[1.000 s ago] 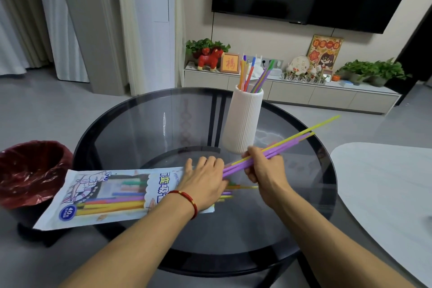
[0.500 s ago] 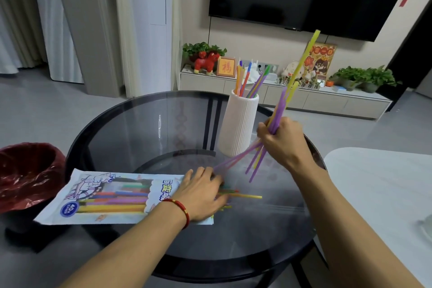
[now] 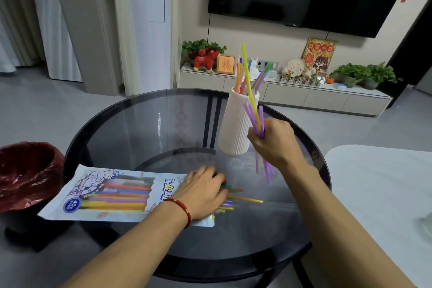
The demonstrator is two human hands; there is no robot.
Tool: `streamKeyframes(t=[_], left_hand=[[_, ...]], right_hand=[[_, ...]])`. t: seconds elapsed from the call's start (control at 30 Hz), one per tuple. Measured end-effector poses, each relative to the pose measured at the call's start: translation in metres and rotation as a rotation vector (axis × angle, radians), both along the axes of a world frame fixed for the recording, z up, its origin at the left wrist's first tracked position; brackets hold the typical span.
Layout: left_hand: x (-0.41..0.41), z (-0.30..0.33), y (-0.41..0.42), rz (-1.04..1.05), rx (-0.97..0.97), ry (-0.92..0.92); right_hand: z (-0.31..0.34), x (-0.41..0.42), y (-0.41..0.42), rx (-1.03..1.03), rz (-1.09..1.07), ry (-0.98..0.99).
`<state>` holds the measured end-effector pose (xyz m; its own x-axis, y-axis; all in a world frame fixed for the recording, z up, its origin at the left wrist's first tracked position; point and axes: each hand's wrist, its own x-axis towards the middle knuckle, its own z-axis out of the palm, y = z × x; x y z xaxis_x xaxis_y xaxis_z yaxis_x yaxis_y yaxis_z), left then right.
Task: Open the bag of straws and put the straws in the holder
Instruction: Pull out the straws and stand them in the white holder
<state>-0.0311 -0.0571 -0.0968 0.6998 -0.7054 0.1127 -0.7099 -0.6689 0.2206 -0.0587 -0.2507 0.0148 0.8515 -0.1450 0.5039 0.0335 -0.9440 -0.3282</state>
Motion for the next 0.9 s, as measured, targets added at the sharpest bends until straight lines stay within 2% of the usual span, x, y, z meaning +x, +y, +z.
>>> streamKeyframes(t=[0.1, 0.23, 0.43, 0.57, 0.67, 0.8, 0.9], left_hand=[[0.001, -0.001, 0.001, -0.003, 0.000, 0.004], [0.001, 0.000, 0.000, -0.008, -0.010, 0.003], [0.000, 0.000, 0.000, -0.002, -0.003, 0.043], [-0.001, 0.002, -0.001, 0.002, 0.002, 0.043], [-0.001, 0.002, 0.000, 0.001, -0.003, 0.038], [-0.002, 0.002, 0.000, 0.001, -0.007, 0.041], [-0.002, 0.001, 0.000, 0.002, -0.003, 0.044]], right_hand=[[0.004, 0.002, -0.007, 0.047, -0.025, -0.103], [0.009, 0.006, -0.017, 0.265, -0.078, -0.157], [-0.039, -0.004, -0.010, 0.308, -0.066, -0.007], [-0.034, -0.004, -0.011, 0.367, -0.045, -0.143], [-0.032, -0.009, -0.009, 0.311, -0.042, -0.260], [-0.047, -0.014, -0.008, 0.283, -0.049, -0.131], [-0.046, -0.012, -0.009, 0.328, -0.056, -0.126]])
